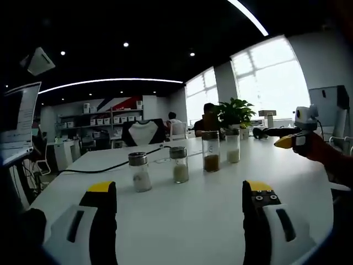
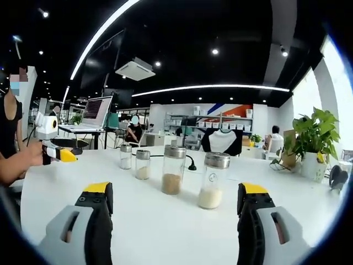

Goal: Rotate the seasoning bottle until the label or dispensing opening points toward the visible target arrow and the bottle remains upright within the marked orientation range

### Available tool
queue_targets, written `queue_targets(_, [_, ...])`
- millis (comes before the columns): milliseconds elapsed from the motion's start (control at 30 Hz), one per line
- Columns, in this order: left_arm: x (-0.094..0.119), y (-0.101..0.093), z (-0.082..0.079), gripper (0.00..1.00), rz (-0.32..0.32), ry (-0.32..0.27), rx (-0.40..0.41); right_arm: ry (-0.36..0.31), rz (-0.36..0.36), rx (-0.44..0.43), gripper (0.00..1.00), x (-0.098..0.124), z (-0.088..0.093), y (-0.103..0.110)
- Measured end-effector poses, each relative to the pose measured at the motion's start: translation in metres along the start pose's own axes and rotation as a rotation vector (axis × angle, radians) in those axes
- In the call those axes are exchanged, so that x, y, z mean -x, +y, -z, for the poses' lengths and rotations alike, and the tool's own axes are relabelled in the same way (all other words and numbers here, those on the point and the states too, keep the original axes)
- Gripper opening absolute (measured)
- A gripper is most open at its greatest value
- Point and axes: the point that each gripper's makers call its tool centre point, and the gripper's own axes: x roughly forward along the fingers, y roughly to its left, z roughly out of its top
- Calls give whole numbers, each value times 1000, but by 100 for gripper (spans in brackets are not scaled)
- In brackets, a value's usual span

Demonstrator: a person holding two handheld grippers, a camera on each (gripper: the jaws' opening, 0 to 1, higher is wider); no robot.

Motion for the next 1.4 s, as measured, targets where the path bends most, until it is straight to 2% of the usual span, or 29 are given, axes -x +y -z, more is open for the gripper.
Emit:
queue_targets(167, [2, 1, -1, 100, -8, -2, 0, -11, -26, -1, 99, 3, -6, -3])
queue_targets(233, [1, 4, 1, 100, -12, 2, 15, -5, -18, -41, 99, 2, -6, -6])
queue_targets(267, [1, 5, 1, 100, -13, 1, 39, -5, -29, -44, 99, 1, -6, -5])
queue_targets(333, [1, 7, -1, 100, -18, -14, 37, 7, -36, -55, 99, -2, -3, -5])
queue_targets(467, [2, 14, 3, 100, -37, 11, 20, 21, -37, -42, 99, -2, 1, -2])
queue_targets(500, [1, 17, 1, 100, -40, 3, 26, 15, -34, -23, 99, -1, 0, -1])
queue_targets(533, [-2, 18, -5, 100, -30, -29, 73, 12, -31, -15, 99, -1, -1, -1])
queue_targets(600, [-9, 22, -11, 100, -11, -59, 73, 6, -28, -7, 99, 1, -2, -1])
queue_targets(633, [-15, 31, -6, 100, -35, -35, 63, 1, -31, -1, 99, 1, -2, 0])
queue_targets(667, [-16, 39, 3, 100, -63, 20, 68, 1, -33, 2, 99, 1, -2, 0])
queue_targets(700, [-20, 42, 2, 100, -62, 30, 58, -1, -37, 9, 99, 1, -3, 1])
queue_targets(833, [-27, 46, -7, 100, -58, 12, 53, -28, -45, 28, 99, 3, -12, 3])
queue_targets(900, [-31, 51, -7, 100, -64, 33, 25, -39, -62, 9, 99, 2, -14, 7])
queue_targets(1000, [-36, 60, -7, 100, -69, 49, 26, -36, -66, 22, 99, 0, -15, 12])
queue_targets(1067, [-39, 64, -9, 99, -63, 38, 28, -25, -66, 37, 99, -2, -13, 14])
queue_targets(1167, [-45, 77, -6, 99, -76, 53, 36, -2, -63, 40, 99, -4, -9, 15])
queue_targets(1333, [-57, 86, -2, 95, -90, 63, 35, -18, -75, 3, 99, -5, -12, 17])
queue_targets(1400, [-62, 92, 4, 94, -137, 104, 95, -17, -85, 5, 97, -6, -11, 20])
